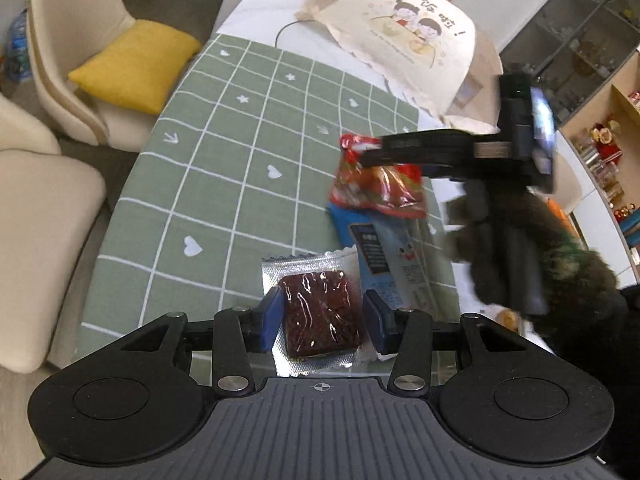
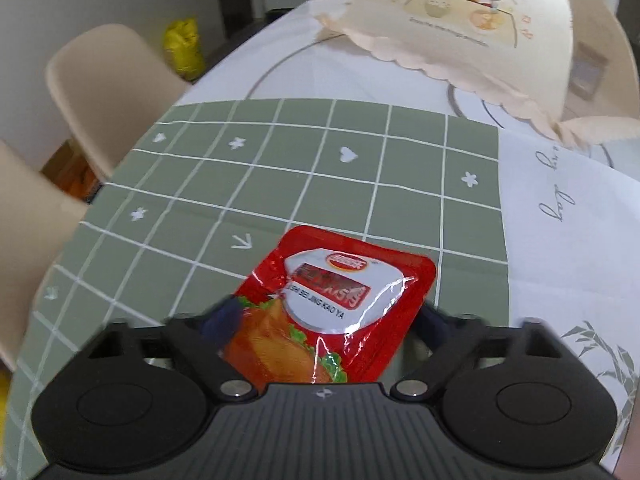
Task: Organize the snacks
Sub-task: 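Grasp the red roast-duck bag with the right tool while the left tool holds the chocolate bar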
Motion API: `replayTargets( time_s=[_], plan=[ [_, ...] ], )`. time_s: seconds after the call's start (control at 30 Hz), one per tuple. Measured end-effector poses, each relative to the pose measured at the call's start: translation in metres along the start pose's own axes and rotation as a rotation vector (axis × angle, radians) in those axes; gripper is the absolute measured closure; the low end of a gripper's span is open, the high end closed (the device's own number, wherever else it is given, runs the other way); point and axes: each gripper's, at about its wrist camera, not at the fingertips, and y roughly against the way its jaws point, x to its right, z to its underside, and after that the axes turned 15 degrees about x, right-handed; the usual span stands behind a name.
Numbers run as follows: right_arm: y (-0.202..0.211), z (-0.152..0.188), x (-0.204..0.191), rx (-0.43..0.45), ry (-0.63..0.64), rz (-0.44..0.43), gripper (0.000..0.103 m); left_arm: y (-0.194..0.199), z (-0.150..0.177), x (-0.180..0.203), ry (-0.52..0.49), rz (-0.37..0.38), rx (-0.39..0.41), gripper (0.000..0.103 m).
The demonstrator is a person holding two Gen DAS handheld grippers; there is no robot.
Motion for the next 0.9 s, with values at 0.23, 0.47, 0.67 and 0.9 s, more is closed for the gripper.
replayTargets(
  time_s=[0.23, 0.47, 0.67, 0.9],
  plan=[
    [0.086, -0.006, 0.049, 0.044, -0.082, -0.076, 0.085, -0.011, 0.003, 0.036, -0.044, 0.086, -0.030, 0.054],
    [0.192, 0.036, 0.090, 0.100, -0.104, -0.085, 0.094, -0.016, 0.019, 0.100, -0.137, 0.226, -0.077, 0.054],
    [0.274, 0.099, 0.155, 0.129, -0.249, 0.019, 0.095, -0.027, 0.046, 0.155, -0.211, 0.328, -0.154, 0.054],
    [0.319, 0.178, 0.225, 0.141, -0.339, 0.234, 0.093, -0.034, 0.079, 0.205, -0.330, 0.412, -0.250, 0.054]
  ],
)
